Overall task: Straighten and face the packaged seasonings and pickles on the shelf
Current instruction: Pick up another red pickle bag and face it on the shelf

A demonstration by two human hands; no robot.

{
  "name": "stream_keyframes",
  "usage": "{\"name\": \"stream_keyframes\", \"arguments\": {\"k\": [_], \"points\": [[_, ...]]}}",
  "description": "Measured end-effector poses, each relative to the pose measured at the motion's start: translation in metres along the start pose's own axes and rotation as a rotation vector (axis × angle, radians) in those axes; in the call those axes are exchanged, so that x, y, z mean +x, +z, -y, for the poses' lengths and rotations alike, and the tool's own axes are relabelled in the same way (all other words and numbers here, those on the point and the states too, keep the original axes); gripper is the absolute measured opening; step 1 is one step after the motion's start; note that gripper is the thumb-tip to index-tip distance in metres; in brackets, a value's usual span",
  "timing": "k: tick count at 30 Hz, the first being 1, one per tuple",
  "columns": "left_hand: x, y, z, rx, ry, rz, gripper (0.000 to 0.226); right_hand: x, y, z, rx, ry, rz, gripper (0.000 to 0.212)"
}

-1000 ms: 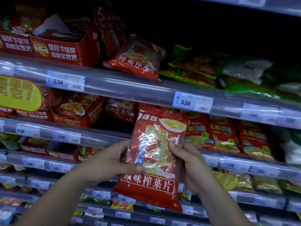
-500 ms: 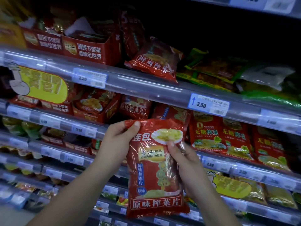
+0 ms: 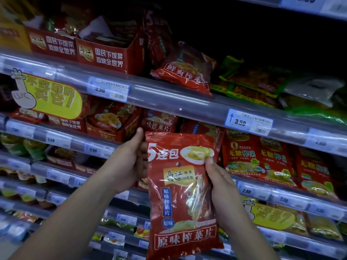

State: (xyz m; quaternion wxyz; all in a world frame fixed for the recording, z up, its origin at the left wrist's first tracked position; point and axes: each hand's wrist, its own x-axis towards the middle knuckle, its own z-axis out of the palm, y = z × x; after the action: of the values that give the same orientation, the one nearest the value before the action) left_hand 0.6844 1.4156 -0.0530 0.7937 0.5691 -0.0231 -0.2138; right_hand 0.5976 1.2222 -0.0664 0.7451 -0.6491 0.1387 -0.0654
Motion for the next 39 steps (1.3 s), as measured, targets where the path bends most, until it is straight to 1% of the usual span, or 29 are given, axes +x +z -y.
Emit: {"name": "stream_keyframes", "arguments": {"k": [2,3,4,6,7,9,13,16,18,20,21,22,24,26,27,28,31,32,33,36,37,39], "points": [[0.004,-0.004,-0.002,0.053,0.057,-0.003,0.078,0.003,0.001,0.000,0.055,0.033,-0.056,0.031],[0.005,-0.005,-0.002,0.089,0.089,-0.006,0.076,0.005,0.001,0.000,0.081,0.040,-0.081,0.029],[0.004,-0.005,-0.003,0.147,0.132,-0.011,0.067,0.008,0.000,0.000,0.099,0.038,-0.098,0.027],[0.000,-0.004,0.000,0.308,0.287,0.007,0.038,0.012,0.001,0.000,0.090,0.040,-0.113,0.021],[-0.001,-0.004,0.002,0.343,0.363,0.002,0.026,0.013,0.001,-0.001,0.080,0.045,-0.112,0.019],[0.002,-0.007,0.005,0.315,0.414,-0.040,0.020,0.015,0.004,-0.001,0.081,0.054,-0.106,0.022],[0.012,-0.012,0.004,0.173,0.351,0.001,0.023,0.023,0.007,-0.007,0.129,0.094,-0.040,0.037],[0.018,-0.015,0.004,0.103,0.306,0.020,0.023,0.029,0.006,-0.010,0.171,0.176,0.016,0.044],[0.024,-0.017,0.003,0.044,0.276,0.033,0.020,0.028,0.008,-0.012,0.189,0.242,0.107,0.055],[0.027,-0.016,0.001,0.000,0.245,0.034,0.018,0.027,0.010,-0.022,0.066,0.292,0.259,0.075],[0.030,-0.017,0.001,-0.022,0.233,0.030,0.017,0.025,0.011,-0.027,-0.021,0.304,0.338,0.080],[0.031,-0.018,-0.002,-0.049,0.216,0.012,0.018,0.025,0.012,-0.032,-0.094,0.286,0.368,0.074],[0.035,-0.023,-0.008,-0.031,0.230,-0.064,0.021,0.029,0.015,-0.034,-0.170,0.215,0.329,0.061],[0.041,-0.033,-0.013,0.057,0.282,-0.104,0.021,0.034,0.021,-0.027,-0.167,0.115,0.273,0.055],[0.045,-0.039,-0.014,0.121,0.294,-0.106,0.016,0.038,0.022,-0.024,-0.151,0.065,0.240,0.054],[0.045,-0.042,-0.017,0.203,0.272,-0.088,0.005,0.042,0.025,-0.020,-0.144,0.017,0.218,0.050],[0.045,-0.045,-0.018,0.562,0.170,0.153,0.029,0.057,0.038,-0.011,-0.166,-0.074,0.139,0.038],[0.044,-0.044,-0.019,0.632,0.164,0.186,0.036,0.063,0.042,-0.009,-0.178,-0.092,0.111,0.039],[0.045,-0.044,-0.019,0.674,0.187,0.182,0.041,0.068,0.046,-0.006,-0.197,-0.105,0.091,0.041],[0.054,-0.044,-0.025,0.767,0.336,0.063,0.049,0.080,0.055,0.004,-0.305,-0.132,0.064,0.043],[0.058,-0.042,-0.027,0.829,0.393,0.017,0.050,0.085,0.057,0.009,-0.351,-0.154,0.033,0.040],[0.063,-0.036,-0.029,0.948,0.496,-0.126,0.060,0.097,0.062,0.016,-0.387,-0.204,-0.055,0.040]]}}
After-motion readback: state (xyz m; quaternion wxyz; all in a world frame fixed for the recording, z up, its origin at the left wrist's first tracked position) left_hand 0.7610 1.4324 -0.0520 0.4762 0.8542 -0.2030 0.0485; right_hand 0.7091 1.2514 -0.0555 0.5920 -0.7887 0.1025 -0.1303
